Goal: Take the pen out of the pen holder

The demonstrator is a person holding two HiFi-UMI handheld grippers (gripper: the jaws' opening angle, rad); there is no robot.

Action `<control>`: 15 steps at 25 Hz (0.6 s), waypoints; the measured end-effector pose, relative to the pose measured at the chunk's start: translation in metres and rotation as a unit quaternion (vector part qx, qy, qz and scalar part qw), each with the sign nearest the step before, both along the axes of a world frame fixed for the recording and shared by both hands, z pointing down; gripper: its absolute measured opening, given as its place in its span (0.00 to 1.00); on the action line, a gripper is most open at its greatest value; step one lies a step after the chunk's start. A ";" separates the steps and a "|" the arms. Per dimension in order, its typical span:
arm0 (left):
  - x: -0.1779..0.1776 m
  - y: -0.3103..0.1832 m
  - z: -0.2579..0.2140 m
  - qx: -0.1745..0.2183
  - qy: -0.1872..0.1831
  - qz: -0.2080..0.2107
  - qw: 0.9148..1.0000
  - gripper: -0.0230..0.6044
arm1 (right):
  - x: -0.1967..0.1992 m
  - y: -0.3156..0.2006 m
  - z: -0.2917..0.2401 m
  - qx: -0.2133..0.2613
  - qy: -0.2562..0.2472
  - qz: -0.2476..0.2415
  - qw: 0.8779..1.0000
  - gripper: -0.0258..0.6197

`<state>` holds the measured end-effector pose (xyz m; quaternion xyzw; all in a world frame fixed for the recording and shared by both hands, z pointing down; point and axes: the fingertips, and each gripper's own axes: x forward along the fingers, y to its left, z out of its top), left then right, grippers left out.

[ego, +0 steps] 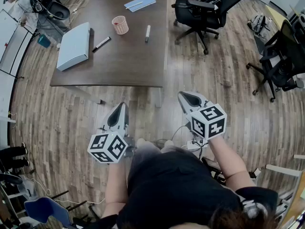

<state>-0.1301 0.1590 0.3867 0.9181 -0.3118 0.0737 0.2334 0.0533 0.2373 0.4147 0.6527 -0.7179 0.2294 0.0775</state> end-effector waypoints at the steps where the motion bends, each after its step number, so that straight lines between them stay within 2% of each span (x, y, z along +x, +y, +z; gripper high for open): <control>1: 0.003 0.001 0.000 0.001 0.000 0.001 1.000 0.08 | 0.003 0.000 0.000 0.002 0.001 0.000 1.000 0.07; 8: 0.013 0.010 0.000 -0.002 -0.007 0.008 1.000 0.08 | 0.010 0.003 -0.003 0.016 -0.014 -0.001 1.000 0.07; 15: 0.029 0.010 0.003 -0.001 -0.020 0.029 0.999 0.08 | 0.012 0.006 -0.008 0.028 0.002 -0.004 1.000 0.07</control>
